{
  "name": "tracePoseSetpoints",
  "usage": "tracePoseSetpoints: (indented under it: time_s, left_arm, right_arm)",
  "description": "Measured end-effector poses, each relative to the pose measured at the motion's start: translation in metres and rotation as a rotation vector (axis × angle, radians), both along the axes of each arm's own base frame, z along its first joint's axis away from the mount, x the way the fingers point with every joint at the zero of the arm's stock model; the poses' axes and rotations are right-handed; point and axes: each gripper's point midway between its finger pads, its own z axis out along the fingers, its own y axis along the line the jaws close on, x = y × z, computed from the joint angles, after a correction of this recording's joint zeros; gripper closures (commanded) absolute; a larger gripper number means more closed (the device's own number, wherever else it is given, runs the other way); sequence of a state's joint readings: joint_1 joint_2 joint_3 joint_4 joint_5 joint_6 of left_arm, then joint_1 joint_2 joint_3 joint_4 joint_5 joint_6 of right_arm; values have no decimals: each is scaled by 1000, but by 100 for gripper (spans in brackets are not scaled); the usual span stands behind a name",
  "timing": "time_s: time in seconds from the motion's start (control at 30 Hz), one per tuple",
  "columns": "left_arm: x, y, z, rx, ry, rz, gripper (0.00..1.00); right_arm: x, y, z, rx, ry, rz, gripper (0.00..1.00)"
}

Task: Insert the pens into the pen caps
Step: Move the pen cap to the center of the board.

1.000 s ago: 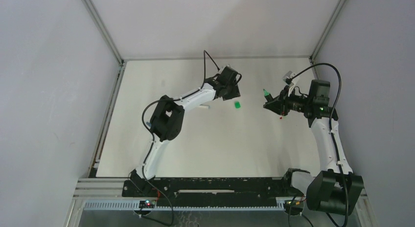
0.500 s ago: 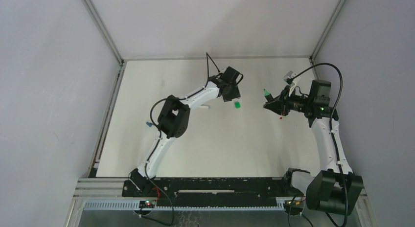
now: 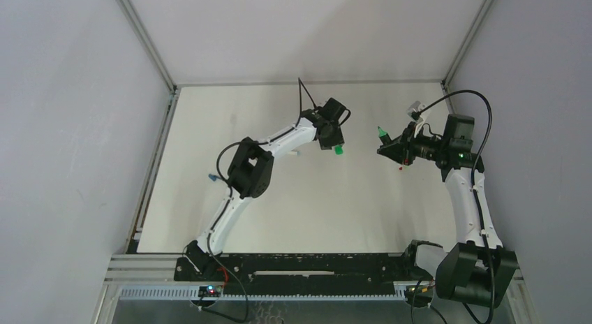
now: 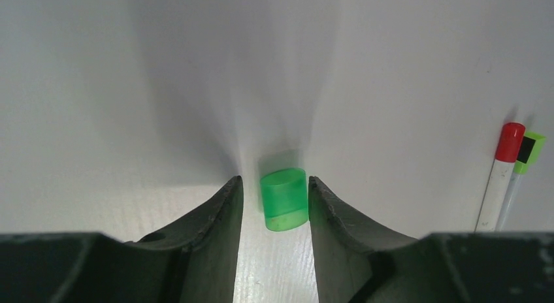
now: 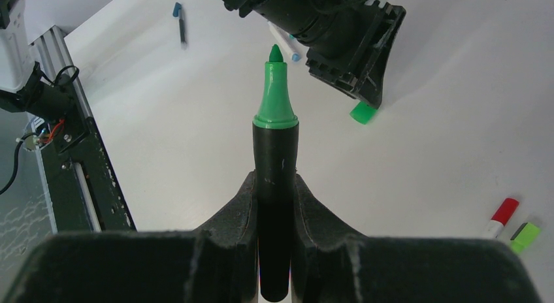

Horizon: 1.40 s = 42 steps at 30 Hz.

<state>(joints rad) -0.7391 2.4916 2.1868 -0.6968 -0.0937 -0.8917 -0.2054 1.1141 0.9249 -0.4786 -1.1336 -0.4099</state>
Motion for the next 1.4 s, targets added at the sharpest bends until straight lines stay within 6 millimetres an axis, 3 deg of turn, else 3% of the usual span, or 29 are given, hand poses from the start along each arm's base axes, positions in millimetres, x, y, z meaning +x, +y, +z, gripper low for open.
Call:
tracePoseSetpoints:
  time_s: [0.5,0.8,0.97,1.0,1.03,1.2,1.4]
  left_arm:
    - [-10,-7,-4,11,15,-21,69]
    - [-14,-4,-4,16,13,-30,72]
    - [-44,23,-4,69,44,-42,71]
    - [-57,35,-16,102,73,-47,71]
    - [-61,38,-5,98,64,-48,71]
    - [-106,79,-6,139,93,-51,70]
    - [-143,118,-7,168,103,-45,67]
  right_arm:
    - [-1,-1,2,15,1,4,100]
    - [-2,0,3,22,4,8,100]
    - [-3,0,3,26,5,11,100]
    - [-3,1,4,28,5,12,100]
    - [-3,0,4,29,5,12,100]
    - [-4,1,5,36,4,20,100]
    - [-5,2,6,41,3,26,100]
